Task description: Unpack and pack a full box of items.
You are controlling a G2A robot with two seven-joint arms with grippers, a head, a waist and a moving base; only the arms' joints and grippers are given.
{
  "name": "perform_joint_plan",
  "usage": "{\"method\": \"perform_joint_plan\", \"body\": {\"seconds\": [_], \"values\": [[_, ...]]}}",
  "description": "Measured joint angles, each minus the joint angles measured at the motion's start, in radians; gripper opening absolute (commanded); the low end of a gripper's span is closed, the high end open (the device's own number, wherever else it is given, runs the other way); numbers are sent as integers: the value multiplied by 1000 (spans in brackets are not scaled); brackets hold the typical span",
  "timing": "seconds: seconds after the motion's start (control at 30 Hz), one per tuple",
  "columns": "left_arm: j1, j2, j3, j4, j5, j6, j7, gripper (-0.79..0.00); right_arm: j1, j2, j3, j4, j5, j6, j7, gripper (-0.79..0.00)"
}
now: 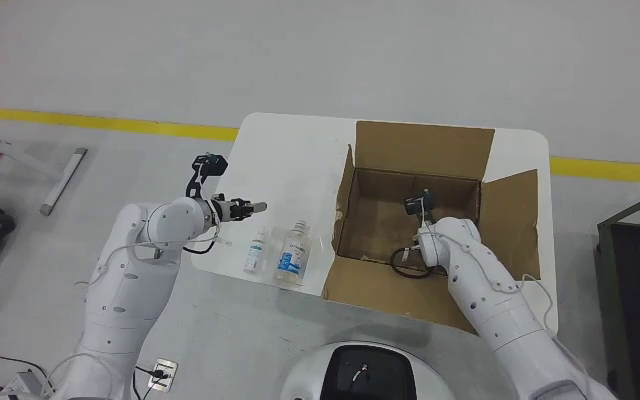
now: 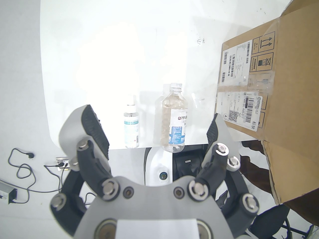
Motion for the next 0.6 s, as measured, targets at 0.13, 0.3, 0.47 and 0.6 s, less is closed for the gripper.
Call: {"method": "perform_joint_plan", "body": {"seconds": [0.13,0.3,0.47,0.6], "values": [[0,0,0,0,0,0,0,0,3,-9,0,21,2,0,-8,-554],[0,0,0,0,0,0,0,0,9,-20,1,44,7,-2,-17,-785],[0,0,0,0,0,0,0,0,13,-28,4,51,7,-7,-27,-785],[0,0,0,0,0,0,0,0,13,-31,11,24,4,-24,-48,-785]]}}
